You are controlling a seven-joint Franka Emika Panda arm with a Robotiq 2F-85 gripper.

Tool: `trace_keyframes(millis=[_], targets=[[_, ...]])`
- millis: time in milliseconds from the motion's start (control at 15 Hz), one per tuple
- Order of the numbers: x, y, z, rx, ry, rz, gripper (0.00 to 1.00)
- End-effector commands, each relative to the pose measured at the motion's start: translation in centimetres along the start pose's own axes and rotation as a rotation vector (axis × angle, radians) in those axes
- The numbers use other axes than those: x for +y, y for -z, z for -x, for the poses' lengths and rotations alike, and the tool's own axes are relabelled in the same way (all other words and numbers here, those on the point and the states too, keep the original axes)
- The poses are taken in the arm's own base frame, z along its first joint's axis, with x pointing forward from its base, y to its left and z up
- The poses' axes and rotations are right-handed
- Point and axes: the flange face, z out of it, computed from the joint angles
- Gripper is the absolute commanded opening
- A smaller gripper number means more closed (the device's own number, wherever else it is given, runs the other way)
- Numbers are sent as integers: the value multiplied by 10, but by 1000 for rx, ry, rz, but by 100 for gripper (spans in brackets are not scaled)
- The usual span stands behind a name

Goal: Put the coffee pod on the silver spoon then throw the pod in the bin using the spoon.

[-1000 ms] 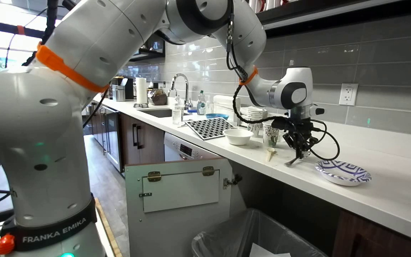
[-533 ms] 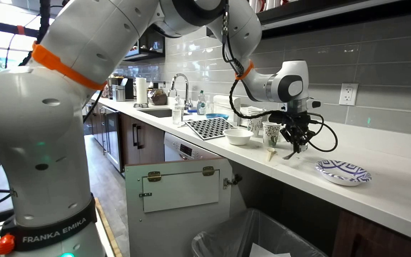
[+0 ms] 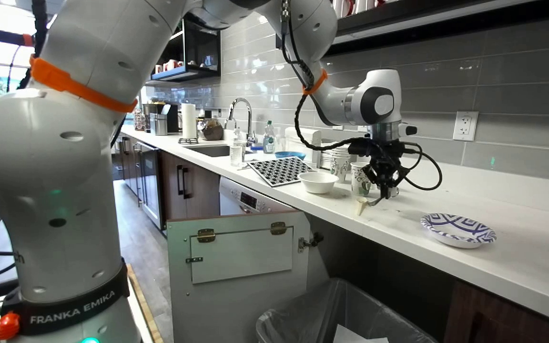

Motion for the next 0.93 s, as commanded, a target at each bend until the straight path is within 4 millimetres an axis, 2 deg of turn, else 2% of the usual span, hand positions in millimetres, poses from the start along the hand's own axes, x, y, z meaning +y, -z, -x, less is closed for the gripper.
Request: trace_keyframes(millis=[0, 400, 467, 867], targets=[[-10, 17, 25, -16, 66, 36, 2], [-29, 34, 46, 11, 162, 51, 2], [-23, 26, 31, -10, 132, 36, 9], [-28, 32, 40, 1, 144, 38, 9]])
